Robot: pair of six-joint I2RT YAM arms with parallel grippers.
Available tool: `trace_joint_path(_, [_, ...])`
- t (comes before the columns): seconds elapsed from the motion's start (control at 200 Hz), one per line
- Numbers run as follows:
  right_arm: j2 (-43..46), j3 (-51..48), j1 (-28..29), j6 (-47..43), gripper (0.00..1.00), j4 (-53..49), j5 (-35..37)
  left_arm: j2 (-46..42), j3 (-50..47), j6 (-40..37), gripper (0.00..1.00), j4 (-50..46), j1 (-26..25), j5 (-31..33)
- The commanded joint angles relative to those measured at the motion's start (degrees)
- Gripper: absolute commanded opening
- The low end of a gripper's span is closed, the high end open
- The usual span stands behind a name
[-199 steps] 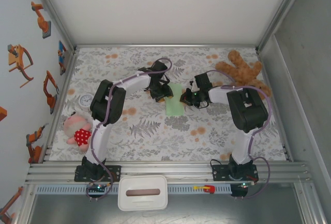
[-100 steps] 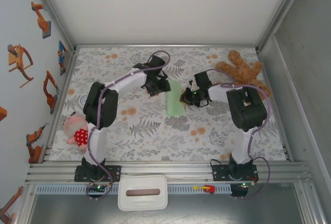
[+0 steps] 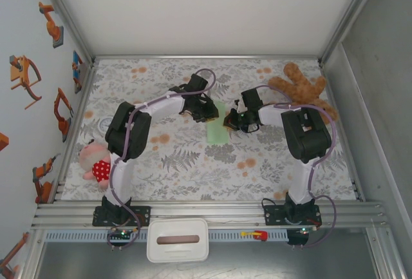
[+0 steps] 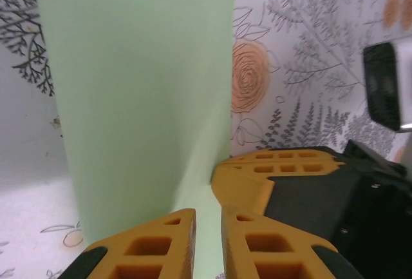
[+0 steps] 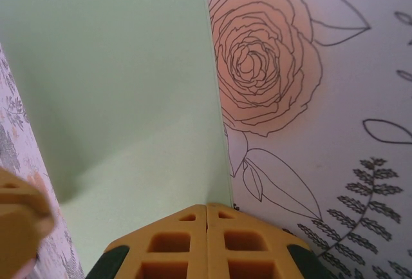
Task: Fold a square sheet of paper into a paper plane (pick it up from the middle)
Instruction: First fold the square sheet of paper in half at the center of the table.
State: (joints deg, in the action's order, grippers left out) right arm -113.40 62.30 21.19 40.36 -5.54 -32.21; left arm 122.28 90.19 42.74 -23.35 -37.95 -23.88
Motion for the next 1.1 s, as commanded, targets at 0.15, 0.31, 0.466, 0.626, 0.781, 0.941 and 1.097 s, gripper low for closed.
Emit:
trace_joint_path(0.15, [-8.0, -3.5, 0.3, -1.6, 0.0, -10.1, 12.3, 3.8, 2.0, -0.2, 0.16, 0.9, -0.3, -4.2])
trace_joint_path(0.31, [-8.1, -3.6, 0.3, -2.0, 0.0, -10.7, 12.5, 4.8, 1.9, -0.3, 0.15, 0.8, -0.4, -4.5])
trace_joint_path(0.466, [-8.4, -3.4, 0.3, -2.3, 0.0, -11.2, 12.6, 5.6, 2.0, -1.0, 0.15, 1.1, -0.4, -6.4])
trace_joint_path(0.626, [-8.9, -3.2, 0.3, -2.4, 0.0, -11.7, 12.8, 6.2, 2.1, -1.3, 0.15, 1.6, -0.2, -7.3])
trace_joint_path(0.781, [-9.3, -3.1, 0.3, -2.6, 0.0, -12.6, 13.3, 6.3, 1.1, -3.1, 0.15, 1.1, 0.2, -7.3])
trace_joint_path(0.941, [-9.8, -2.7, 0.3, -2.7, 0.0, -14.3, 14.5, 5.3, -0.7, -7.6, 0.15, -1.0, 1.7, -7.6])
trace_joint_path(1.097, [-10.5, -2.3, 0.3, -2.6, 0.0, -15.9, 15.6, 3.5, -3.8, -12.0, 0.15, -2.5, 4.0, -8.1])
